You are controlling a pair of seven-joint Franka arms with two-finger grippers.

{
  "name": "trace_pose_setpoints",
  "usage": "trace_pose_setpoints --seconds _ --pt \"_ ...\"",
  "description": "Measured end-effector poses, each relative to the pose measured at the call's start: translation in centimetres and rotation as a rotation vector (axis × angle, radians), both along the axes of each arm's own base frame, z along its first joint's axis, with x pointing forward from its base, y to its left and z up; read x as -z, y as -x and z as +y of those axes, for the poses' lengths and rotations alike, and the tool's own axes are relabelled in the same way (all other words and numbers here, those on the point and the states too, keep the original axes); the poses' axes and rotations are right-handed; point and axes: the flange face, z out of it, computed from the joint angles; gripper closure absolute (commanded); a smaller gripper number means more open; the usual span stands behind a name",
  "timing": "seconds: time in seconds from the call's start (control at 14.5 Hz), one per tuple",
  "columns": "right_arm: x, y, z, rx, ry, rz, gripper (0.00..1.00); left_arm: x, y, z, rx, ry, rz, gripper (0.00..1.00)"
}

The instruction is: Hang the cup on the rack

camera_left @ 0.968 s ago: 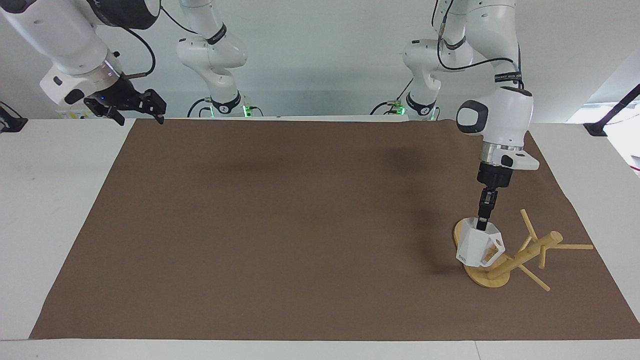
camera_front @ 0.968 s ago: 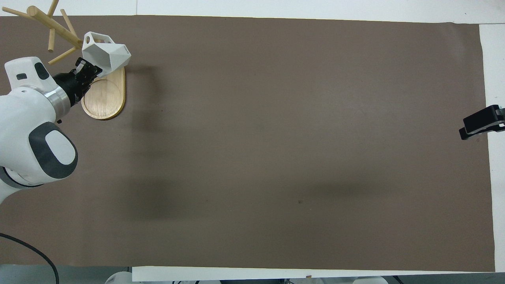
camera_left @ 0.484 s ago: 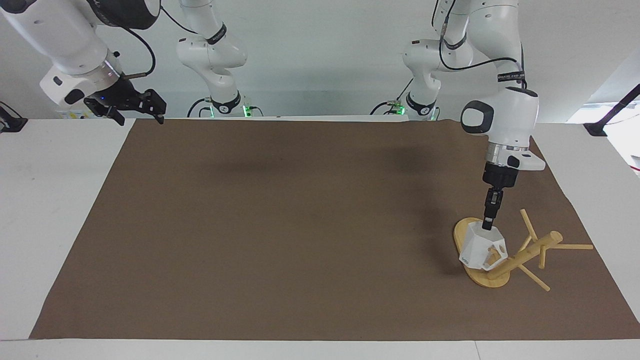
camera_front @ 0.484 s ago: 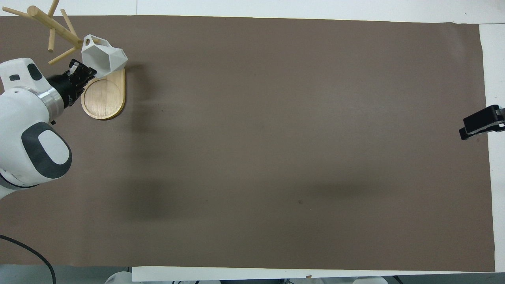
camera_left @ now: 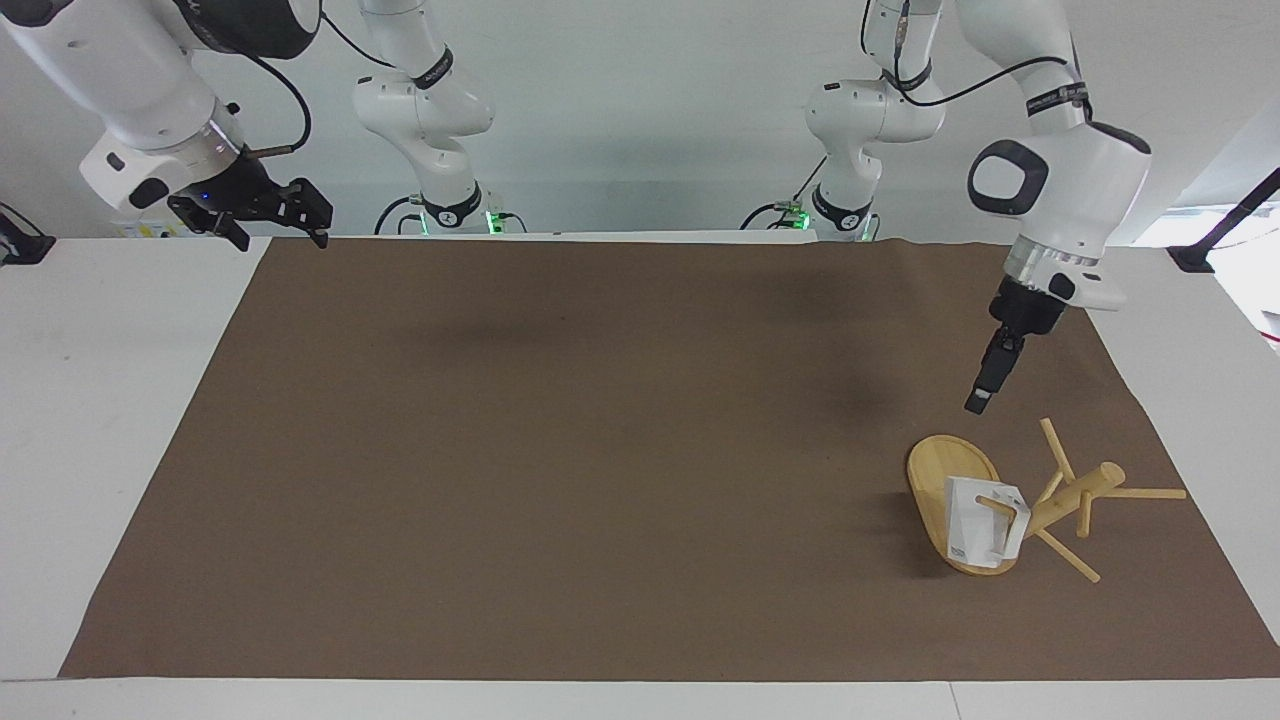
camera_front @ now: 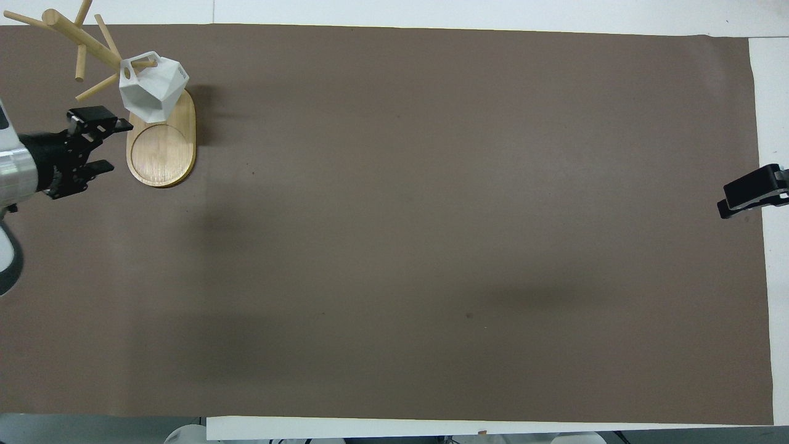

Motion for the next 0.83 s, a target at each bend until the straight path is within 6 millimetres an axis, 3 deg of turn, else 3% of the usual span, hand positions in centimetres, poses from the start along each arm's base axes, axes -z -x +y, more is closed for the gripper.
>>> trace_pose_setpoints --seconds 0.14,0.41,0.62,0.83 --pt "0.0 0.0 0.0 0.0 0.0 0.0 0.0 -3.4 1.1 0.6 0.095 -0.114 0.097 0.01" --pt "0.0 0.0 0.0 0.0 0.0 0.0 0.0 -8.3 1.7 -0.3 0.384 -0.288 0.29 0.01" --pt "0.0 0.0 0.0 0.0 0.0 0.0 0.0 -11.8 0.4 -0.7 0.645 -0.306 0.37 0.01" --pt "0.0 0.0 0.0 0.0 0.0 0.001 0.0 -12.7 -1.3 -0.9 0.786 -0.307 0.376 0.01"
